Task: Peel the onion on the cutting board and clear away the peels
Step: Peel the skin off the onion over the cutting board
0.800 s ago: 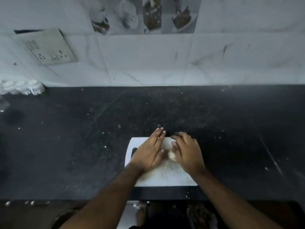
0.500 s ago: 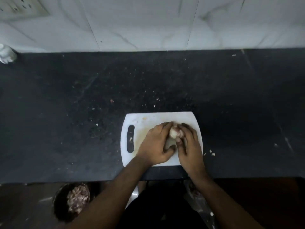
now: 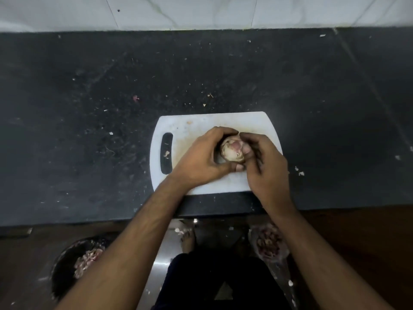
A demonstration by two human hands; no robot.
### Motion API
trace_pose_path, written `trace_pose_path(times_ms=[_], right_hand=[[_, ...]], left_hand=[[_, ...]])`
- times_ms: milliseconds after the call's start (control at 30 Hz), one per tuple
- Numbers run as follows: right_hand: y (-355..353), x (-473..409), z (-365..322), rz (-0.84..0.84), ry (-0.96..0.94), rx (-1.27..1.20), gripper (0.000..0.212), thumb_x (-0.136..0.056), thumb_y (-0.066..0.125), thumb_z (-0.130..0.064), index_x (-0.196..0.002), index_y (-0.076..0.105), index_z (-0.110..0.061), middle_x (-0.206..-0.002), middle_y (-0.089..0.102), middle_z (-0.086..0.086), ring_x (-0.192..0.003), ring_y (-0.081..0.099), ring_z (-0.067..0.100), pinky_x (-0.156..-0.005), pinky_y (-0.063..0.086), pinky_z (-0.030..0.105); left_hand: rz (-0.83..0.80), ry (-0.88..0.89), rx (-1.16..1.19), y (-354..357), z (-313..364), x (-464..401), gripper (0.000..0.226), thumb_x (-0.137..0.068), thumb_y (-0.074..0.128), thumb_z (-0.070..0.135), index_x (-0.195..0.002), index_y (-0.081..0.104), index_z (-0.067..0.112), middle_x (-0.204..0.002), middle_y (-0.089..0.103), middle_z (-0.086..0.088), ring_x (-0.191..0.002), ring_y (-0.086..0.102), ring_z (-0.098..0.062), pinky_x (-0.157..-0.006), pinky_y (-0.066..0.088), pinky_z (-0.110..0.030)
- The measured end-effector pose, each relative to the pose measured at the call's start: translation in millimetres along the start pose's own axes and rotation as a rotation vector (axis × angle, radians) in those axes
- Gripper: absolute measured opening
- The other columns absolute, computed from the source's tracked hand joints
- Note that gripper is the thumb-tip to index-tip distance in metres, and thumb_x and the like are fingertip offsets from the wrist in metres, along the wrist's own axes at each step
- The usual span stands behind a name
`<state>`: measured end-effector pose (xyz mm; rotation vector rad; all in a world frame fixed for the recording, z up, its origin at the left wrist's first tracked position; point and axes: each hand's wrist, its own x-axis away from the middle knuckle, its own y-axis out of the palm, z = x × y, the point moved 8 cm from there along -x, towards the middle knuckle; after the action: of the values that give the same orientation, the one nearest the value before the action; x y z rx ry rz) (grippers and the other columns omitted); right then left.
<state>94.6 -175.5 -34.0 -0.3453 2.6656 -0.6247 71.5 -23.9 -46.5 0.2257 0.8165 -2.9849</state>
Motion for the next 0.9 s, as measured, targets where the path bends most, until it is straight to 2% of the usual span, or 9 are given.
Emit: trace_pose_path(times_ms=[100,200,300,367,433,467,767,900], right_hand=[[-1,2,1,0.011,-0.021,-0.025,0.022,-0.104,0.055,-0.016,-0.124,0.064,-0.015,-0.116,0.071,-0.005,-0.111,0.067,0.009,-0.095,0.057,0.037],[-2,4,-1,0.018,0.013,-0.071,0.02,-0.101,0.059,-0.013,-0.12,0.066,-0.014,-0.113,0.072,-0.006,-0.105,0.068,0.003,-0.094,0.057,0.032],[0,9,-7,-0.003,0.046,-0.138,0.015,-0.097,0.067,-0.012,-0.11,0.071,-0.015,-0.104,0.074,-0.012,-0.097,0.07,0.001,-0.092,0.057,0.029],[2,15,-10,-0.032,0.063,-0.171,0.015,-0.094,0.071,-0.013,-0.108,0.073,-0.017,-0.103,0.075,-0.012,-0.096,0.071,0.003,-0.094,0.058,0.033],[6,22,-12,-0.05,0.057,-0.171,0.017,-0.093,0.073,-0.014,-0.109,0.073,-0.017,-0.104,0.076,-0.011,-0.096,0.072,0.004,-0.093,0.059,0.035],[7,24,-12,-0.045,0.046,-0.162,0.017,-0.092,0.074,-0.014,-0.108,0.073,-0.017,-0.104,0.076,-0.011,-0.094,0.072,0.004,-0.092,0.059,0.035],[9,32,-22,0.025,-0.087,0.024,0.02,-0.094,0.071,-0.022,-0.114,0.073,-0.016,-0.108,0.072,-0.01,-0.095,0.068,0.003,-0.088,0.059,0.03],[10,33,-23,0.06,-0.132,0.087,0.021,-0.094,0.071,-0.021,-0.114,0.075,-0.013,-0.107,0.072,-0.007,-0.096,0.066,0.005,-0.088,0.057,0.027]], left_hand=[[0.051,0.026,-0.08,0,7,5,0.07,-0.076,0.091,0.032,-0.135,0.058,0.015,-0.125,0.062,0.0,-0.115,0.061,-0.01,-0.1,0.051,-0.028],[0.098,0.042,-0.224,2,18,12,0.069,-0.082,0.086,0.035,-0.138,0.054,0.012,-0.128,0.06,-0.003,-0.115,0.06,-0.016,-0.101,0.051,-0.036],[0.143,0.023,-0.285,0,23,25,0.068,-0.083,0.084,0.026,-0.141,0.052,0.009,-0.132,0.058,-0.005,-0.119,0.059,-0.02,-0.103,0.049,-0.039],[0.201,-0.004,-0.216,-5,19,39,0.068,-0.083,0.084,0.018,-0.141,0.052,0.008,-0.132,0.059,-0.005,-0.121,0.058,-0.019,-0.103,0.047,-0.027],[0.281,-0.039,-0.122,-10,10,54,0.066,-0.082,0.085,0.016,-0.139,0.053,0.01,-0.129,0.062,-0.002,-0.117,0.06,-0.015,-0.093,0.043,-0.007],[0.308,-0.05,-0.088,-11,8,58,0.064,-0.082,0.085,0.016,-0.138,0.053,0.011,-0.127,0.063,0.0,-0.114,0.061,-0.012,-0.089,0.042,-0.003],[0.358,-0.042,-0.044,-14,9,70,0.062,-0.08,0.088,0.023,-0.133,0.057,0.017,-0.122,0.065,0.007,-0.108,0.062,-0.003,-0.088,0.045,-0.009],[0.377,-0.039,-0.051,-13,5,66,0.063,-0.078,0.089,0.023,-0.132,0.057,0.017,-0.121,0.064,0.008,-0.107,0.061,-0.001,-0.086,0.045,-0.005]])
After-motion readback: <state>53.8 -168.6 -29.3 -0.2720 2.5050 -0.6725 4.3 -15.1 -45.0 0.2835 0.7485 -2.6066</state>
